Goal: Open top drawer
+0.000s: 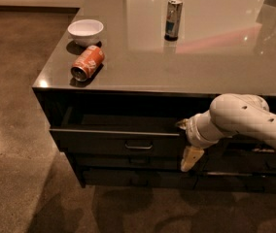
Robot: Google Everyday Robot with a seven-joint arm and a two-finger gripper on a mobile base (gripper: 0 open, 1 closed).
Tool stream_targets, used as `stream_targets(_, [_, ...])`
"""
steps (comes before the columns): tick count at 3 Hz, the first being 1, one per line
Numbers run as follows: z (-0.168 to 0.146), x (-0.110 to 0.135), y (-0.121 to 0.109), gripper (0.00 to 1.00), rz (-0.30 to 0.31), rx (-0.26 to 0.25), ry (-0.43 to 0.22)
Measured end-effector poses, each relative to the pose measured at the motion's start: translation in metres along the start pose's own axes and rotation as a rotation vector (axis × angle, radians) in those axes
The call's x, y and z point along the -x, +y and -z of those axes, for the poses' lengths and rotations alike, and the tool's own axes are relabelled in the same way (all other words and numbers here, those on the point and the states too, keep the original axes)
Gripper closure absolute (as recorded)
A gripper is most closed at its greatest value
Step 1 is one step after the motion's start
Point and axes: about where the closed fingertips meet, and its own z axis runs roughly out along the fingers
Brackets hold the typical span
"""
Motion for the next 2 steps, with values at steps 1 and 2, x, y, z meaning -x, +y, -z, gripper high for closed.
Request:
stream_targets(1, [0.0000, 0.0000, 0.0000, 0.00, 0.000, 0.000, 0.000])
stream_targets(2, [-0.0046, 0.0018, -0.0020, 0.00, -0.006, 0.021, 0.000])
